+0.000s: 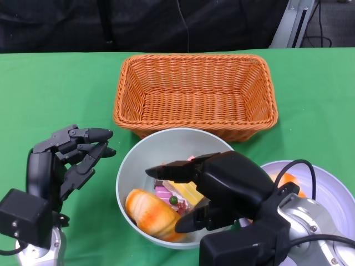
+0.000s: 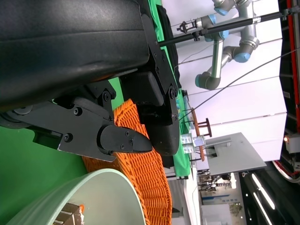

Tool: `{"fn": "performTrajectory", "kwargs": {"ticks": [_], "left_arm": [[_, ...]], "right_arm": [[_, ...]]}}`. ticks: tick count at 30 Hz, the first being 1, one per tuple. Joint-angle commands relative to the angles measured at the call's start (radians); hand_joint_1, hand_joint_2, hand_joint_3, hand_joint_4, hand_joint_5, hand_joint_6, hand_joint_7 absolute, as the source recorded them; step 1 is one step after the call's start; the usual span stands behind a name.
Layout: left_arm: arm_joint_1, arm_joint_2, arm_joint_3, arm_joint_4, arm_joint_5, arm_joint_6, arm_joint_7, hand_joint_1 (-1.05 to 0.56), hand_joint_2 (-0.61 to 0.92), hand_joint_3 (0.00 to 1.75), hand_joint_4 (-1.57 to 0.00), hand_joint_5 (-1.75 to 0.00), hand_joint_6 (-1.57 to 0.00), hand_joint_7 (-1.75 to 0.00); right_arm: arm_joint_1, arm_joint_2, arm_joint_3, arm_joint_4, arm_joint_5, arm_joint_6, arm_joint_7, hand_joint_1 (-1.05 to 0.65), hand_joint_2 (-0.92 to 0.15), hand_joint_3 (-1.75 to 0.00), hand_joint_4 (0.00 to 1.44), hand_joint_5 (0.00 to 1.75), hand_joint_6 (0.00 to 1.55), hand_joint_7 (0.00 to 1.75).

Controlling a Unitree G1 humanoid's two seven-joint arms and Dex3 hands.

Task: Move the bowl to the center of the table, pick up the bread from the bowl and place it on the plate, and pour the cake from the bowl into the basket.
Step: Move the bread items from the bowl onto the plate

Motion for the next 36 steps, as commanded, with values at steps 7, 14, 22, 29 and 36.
{"fn": "performTrajectory", "kwargs": {"ticks": [7, 14, 22, 29, 36], "left_arm": [[-0.010, 0.020, 0.002, 0.012, 0.049, -0.015, 0.056, -0.30, 0.92, 0.20, -0.85, -0.96, -1.01, -0.45], [-0.008, 0.012, 0.005, 0.009, 0.031, -0.014, 0.041, -0.24, 0.92, 0.25, -0.85, -0.99, -1.04, -0.46], [-0.008, 0.001, 0.010, 0.002, 0.024, -0.023, 0.055, -0.22, 0.92, 0.30, -0.83, -1.00, -1.04, -0.48], [-0.007, 0.005, 0.010, 0.004, 0.034, -0.032, 0.062, -0.25, 0.92, 0.30, -0.83, -0.97, -1.03, -0.49], [-0.004, -0.001, 0.008, 0.001, 0.050, -0.039, 0.084, -0.27, 0.92, 0.27, -0.87, -0.90, -1.03, -0.49]], "right_arm": [[-0.024, 0.003, 0.018, -0.002, -0.015, 0.042, 0.016, -0.84, -0.92, -0.09, 0.83, 0.08, 0.28, 0.00], [-0.042, 0.005, 0.042, 0.023, -0.022, 0.051, 0.015, -0.85, -0.92, -0.12, 0.37, 0.91, 0.29, 0.01], [-0.054, 0.012, 0.050, 0.050, -0.033, 0.064, 0.018, -0.84, -0.92, -0.11, 0.33, 0.97, 0.29, 0.01], [-0.064, 0.020, 0.063, 0.091, -0.056, 0.071, -0.006, -0.83, -0.92, -0.13, 0.37, 0.85, 0.31, 0.01], [-0.076, 0.023, 0.075, 0.117, -0.068, 0.085, 0.001, -0.83, -0.92, -0.13, 0.47, 0.55, 0.32, 0.00]]}}
